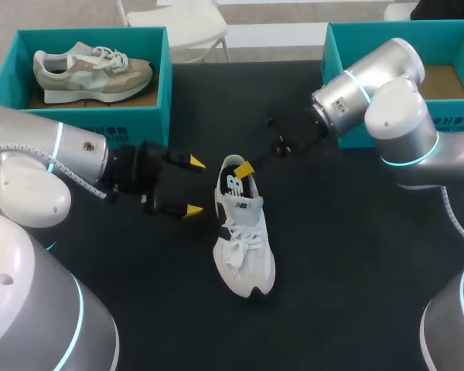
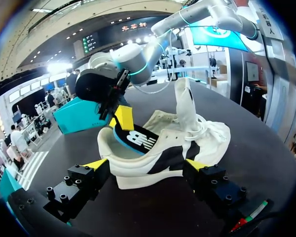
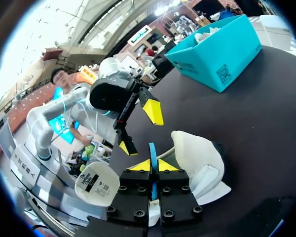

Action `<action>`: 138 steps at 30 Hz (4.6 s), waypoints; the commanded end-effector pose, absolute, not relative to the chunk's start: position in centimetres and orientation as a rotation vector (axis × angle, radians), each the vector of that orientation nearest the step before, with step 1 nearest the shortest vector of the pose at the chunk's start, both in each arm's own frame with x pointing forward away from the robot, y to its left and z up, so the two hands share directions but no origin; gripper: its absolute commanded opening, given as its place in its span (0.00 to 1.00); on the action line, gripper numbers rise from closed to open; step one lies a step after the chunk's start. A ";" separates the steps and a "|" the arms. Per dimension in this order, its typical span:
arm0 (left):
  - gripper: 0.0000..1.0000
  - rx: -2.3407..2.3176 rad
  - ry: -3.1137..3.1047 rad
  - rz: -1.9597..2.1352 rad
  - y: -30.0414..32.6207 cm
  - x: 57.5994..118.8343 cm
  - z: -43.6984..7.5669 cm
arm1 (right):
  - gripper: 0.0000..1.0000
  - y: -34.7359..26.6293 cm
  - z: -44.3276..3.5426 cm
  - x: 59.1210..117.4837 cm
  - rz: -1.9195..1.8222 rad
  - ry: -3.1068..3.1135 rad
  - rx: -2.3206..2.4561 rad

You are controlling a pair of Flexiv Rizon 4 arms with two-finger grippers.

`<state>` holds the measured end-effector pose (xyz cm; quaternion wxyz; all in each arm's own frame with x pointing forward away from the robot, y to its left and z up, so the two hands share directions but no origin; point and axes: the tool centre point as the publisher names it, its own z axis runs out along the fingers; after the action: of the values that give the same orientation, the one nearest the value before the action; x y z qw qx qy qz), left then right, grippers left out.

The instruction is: Take the shoe out of the shoebox, open the shoe tongue, remove and reinsert the insole, then place the shoe into the shoebox

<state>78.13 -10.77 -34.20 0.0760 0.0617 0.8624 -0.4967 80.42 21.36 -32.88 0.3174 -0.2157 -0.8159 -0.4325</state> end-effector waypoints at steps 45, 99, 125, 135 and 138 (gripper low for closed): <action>1.00 0.142 2.563 -1.527 -9.5 77.6 -33.2 | 0.43 22.3 -27.8 82.2 -1.148 -2.321 -0.528; 1.00 0.155 2.658 -1.412 -0.5 79.3 -25.6 | 0.00 20.3 -27.5 81.2 -1.083 -2.601 -1.600; 1.00 0.155 2.658 -1.412 -0.5 79.3 -25.6 | 0.00 18.7 -26.0 78.5 -0.631 -2.693 -1.975; 1.00 0.155 2.658 -1.412 -0.5 79.3 -25.6 | 0.00 18.7 -26.0 78.5 -0.631 -2.693 -1.975; 1.00 0.155 2.658 -1.412 -0.5 79.3 -25.6 | 0.00 19.9 -27.4 78.9 -0.595 -2.663 -2.039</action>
<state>79.46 -0.64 -25.62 0.0640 0.0511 0.8792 -0.4693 78.54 18.59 -26.03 -0.1061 -0.5866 -0.7790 -0.1944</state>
